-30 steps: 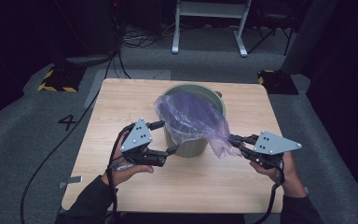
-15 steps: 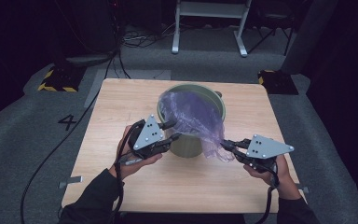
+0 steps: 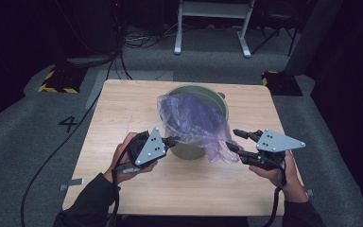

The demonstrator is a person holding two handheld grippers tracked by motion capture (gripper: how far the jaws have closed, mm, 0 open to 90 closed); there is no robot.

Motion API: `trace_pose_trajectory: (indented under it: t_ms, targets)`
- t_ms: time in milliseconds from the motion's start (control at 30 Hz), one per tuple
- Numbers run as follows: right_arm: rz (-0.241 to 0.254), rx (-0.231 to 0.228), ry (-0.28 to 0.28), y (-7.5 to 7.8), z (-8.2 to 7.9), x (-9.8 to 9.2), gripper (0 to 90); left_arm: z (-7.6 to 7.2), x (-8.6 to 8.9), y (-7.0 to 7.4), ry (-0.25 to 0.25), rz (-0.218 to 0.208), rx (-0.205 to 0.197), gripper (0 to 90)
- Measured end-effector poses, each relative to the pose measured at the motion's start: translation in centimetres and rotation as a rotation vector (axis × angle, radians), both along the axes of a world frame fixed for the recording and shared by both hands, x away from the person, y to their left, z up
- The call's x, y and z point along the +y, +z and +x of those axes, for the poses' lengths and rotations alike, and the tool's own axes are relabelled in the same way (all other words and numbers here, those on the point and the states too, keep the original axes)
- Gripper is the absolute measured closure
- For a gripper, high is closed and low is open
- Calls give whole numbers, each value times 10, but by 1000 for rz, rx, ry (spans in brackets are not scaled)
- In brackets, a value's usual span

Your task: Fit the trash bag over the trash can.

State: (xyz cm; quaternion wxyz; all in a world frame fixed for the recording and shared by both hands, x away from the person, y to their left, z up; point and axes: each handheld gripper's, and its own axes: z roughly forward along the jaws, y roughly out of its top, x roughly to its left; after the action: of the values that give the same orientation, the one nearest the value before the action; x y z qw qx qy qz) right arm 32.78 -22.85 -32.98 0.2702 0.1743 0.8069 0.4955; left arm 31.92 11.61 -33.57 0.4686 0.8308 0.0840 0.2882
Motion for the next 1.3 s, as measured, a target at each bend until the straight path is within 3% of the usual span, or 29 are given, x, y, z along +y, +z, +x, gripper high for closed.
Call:
trace_pose_trajectory:
  t_ms: [67, 267, 400, 567, 733, 900, 1033, 1100, 1133, 1300]
  targets:
    - [20, -6, -7, 2, -1, -1, 454, -1, -1, -2, -9, 13, -1, 898]
    - [5, -58, -1, 10, -4, 7, 439, 0, -7, -11, -29, 44, 20, 898]
    - [35, -58, -57, 17, 1, 7, 549, 1, -8, -17, -34, 53, 38, 899]
    - [50, -45, -139, 15, 17, 3, 835, 4, -4, -29, -29, 71, 67, 899]
    - [112, 3, -184, 7, 33, -2, 896, 7, -5, -46, -21, 104, 104, 899]
    - [134, 34, -233, -1, 51, -3, 900, 9, -8, -65, -9, 153, 129, 898]
    - [137, 70, -257, -8, 65, -2, 900, 13, -3, -75, 20, 124, 146, 892]
    - [131, 83, -257, -10, 71, -2, 900, 13, 3, -76, 24, 104, 145, 786]
    - [131, 85, -261, -11, 72, -2, 900, 12, 6, -77, 34, 92, 146, 690]
    - [137, 96, -256, -15, 74, -8, 900, 2, 30, -71, 42, -14, 143, 450]
